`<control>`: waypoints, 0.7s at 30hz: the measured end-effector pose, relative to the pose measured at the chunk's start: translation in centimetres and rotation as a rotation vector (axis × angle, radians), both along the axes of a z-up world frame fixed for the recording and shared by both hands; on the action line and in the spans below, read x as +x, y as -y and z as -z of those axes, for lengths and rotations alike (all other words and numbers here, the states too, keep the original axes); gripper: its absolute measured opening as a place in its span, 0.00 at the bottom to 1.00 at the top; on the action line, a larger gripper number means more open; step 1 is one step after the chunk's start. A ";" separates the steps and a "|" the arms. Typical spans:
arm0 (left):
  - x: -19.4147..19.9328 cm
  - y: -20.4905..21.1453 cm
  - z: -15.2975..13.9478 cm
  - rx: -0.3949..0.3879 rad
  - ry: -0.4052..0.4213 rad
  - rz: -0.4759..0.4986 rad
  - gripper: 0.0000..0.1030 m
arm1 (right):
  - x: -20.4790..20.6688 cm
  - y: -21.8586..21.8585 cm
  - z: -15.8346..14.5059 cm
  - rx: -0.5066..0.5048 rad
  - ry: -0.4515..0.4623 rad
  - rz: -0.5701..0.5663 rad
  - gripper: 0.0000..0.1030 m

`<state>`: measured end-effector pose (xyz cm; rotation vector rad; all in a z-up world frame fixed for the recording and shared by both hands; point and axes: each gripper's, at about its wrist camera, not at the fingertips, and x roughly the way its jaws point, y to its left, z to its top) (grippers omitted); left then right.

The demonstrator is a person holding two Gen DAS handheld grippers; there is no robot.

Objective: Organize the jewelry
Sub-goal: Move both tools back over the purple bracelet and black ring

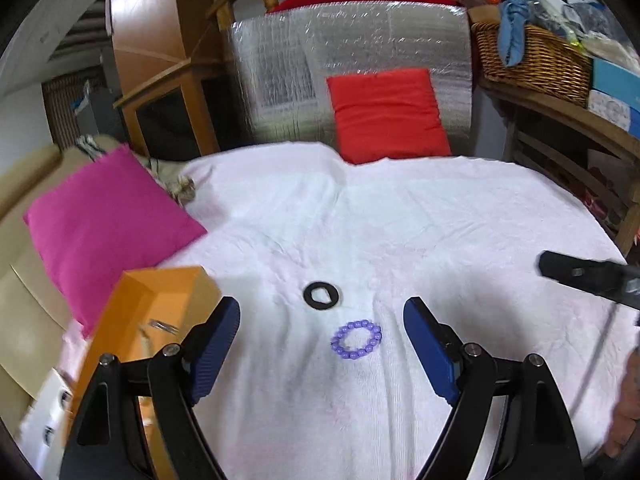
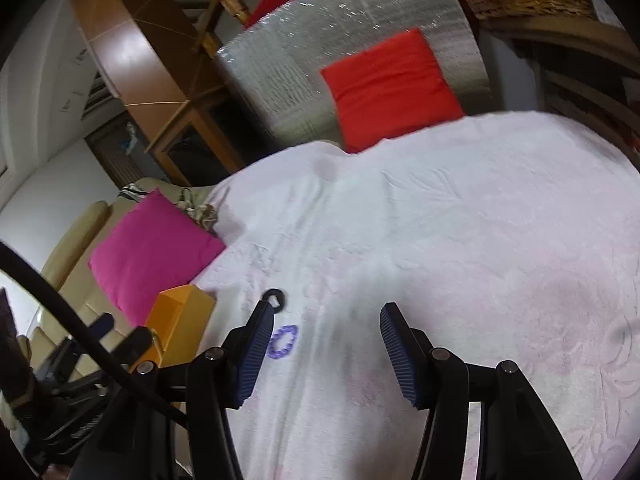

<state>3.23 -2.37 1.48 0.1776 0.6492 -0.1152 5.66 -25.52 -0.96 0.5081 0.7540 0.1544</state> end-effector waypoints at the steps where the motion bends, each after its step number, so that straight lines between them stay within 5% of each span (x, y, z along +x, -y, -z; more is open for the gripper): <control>1: 0.8 -0.2 1.1 -0.009 -0.027 -0.008 0.82 | 0.3 0.3 0.5 0.014 -0.020 0.007 0.57; 5: 4.0 -2.3 6.1 -0.126 -0.177 -0.075 0.82 | 1.4 1.3 2.4 0.070 -0.091 0.024 0.57; 10: 5.9 -4.6 9.4 -0.113 -0.179 -0.194 0.82 | 3.2 0.8 4.4 0.122 -0.156 -0.001 0.57; 14: 7.3 -5.5 11.3 -0.158 -0.260 -0.228 0.82 | 4.7 -0.7 6.3 0.153 -0.219 -0.028 0.57; 19: 7.7 -6.5 11.6 -0.114 -0.282 -0.279 0.82 | 5.9 -3.5 7.6 0.171 -0.222 -0.108 0.57; 21: 7.4 -7.1 11.5 -0.136 -0.278 -0.293 0.82 | 6.2 -4.7 7.9 0.201 -0.214 -0.154 0.49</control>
